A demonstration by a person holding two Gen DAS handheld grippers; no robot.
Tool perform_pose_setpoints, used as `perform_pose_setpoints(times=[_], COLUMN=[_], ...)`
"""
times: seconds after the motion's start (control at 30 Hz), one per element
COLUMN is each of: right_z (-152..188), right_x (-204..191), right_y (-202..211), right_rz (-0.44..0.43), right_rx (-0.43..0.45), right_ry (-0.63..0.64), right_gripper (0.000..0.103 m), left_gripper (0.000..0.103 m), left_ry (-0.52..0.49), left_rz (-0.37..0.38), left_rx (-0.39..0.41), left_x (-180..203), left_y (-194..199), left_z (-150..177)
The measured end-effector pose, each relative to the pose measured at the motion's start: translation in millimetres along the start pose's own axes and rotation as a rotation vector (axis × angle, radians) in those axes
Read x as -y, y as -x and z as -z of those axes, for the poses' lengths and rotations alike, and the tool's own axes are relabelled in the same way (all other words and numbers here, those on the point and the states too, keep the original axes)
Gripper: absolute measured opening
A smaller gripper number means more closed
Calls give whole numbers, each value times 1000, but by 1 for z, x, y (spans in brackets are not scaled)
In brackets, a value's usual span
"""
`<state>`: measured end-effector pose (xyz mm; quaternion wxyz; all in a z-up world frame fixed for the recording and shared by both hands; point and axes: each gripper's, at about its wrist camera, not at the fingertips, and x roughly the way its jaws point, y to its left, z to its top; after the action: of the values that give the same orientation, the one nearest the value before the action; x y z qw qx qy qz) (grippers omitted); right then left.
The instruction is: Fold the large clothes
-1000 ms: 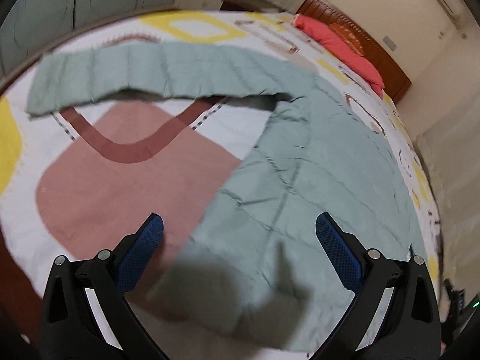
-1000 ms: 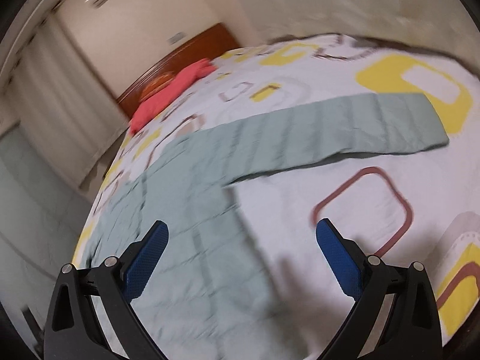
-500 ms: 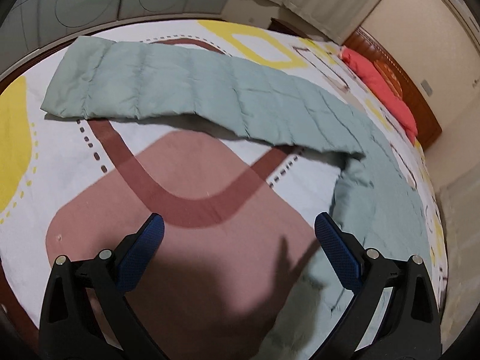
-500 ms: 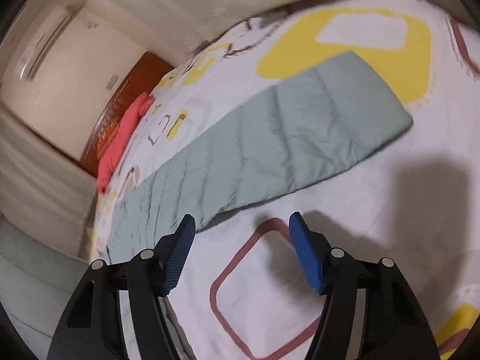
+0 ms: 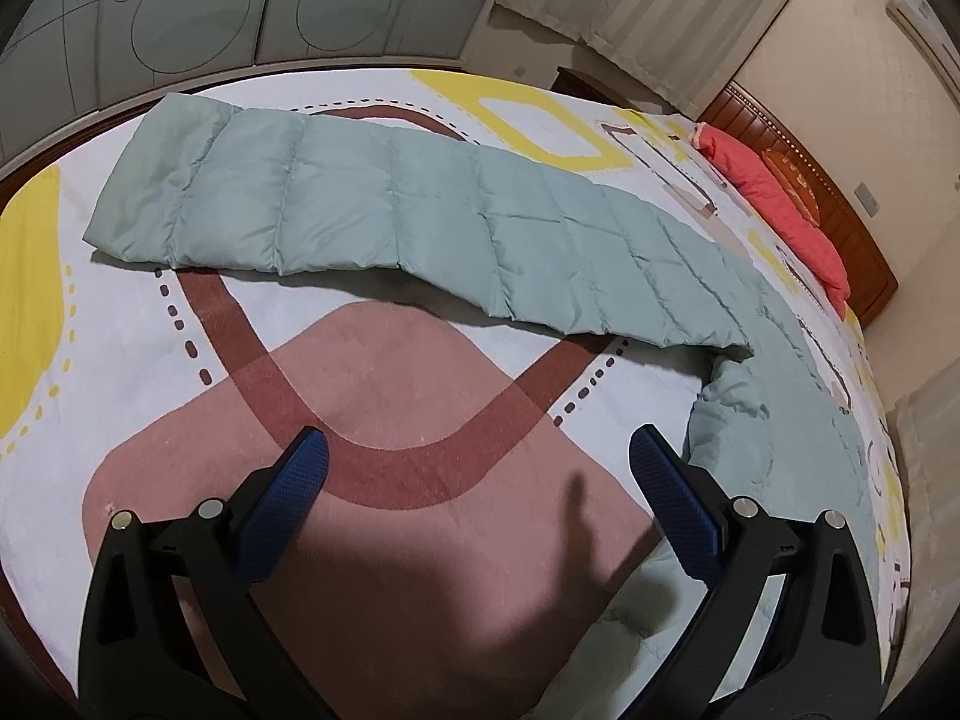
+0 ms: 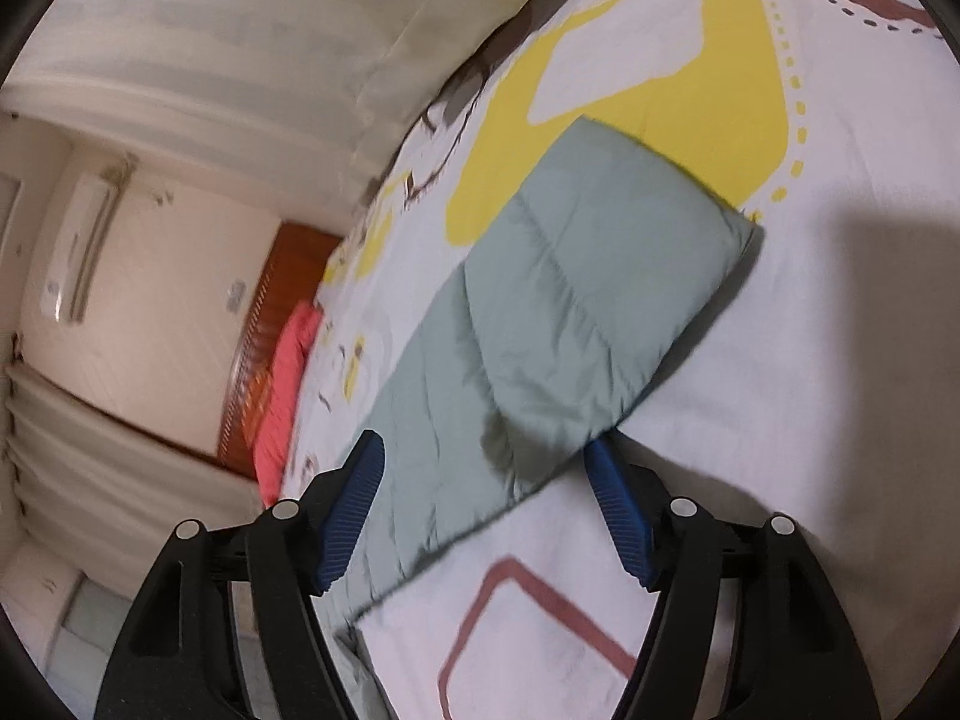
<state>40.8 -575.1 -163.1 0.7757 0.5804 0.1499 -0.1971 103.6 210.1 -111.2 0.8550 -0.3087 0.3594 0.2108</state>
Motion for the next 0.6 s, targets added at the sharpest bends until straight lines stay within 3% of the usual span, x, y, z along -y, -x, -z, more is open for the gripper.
perform_pose_setpoints(times=[0.37, 0.47, 0.5, 0.53, 0.6], right_z=[-9, -17, -19, -21, -22], right_x=[0, 1, 4, 7, 5], right_y=[-3, -9, -12, -18, -20], right_rz=[4, 25, 22, 29, 45], right_rx=[84, 83, 66, 41, 36], right_ry=[-26, -11, -15, -28, -14], right_gripper=[68, 38, 20, 14, 12], left_gripper=[100, 100, 100, 100, 100], left_ry=[-28, -28, -28, -30, -35], left_rz=[-20, -21, -22, -24, -32], left_rx=[19, 18, 18, 18, 20], left_x=[2, 2, 2, 3, 4], left_y=[-5, -6, -6, -6, -6], left_z=[0, 0, 0, -1, -1])
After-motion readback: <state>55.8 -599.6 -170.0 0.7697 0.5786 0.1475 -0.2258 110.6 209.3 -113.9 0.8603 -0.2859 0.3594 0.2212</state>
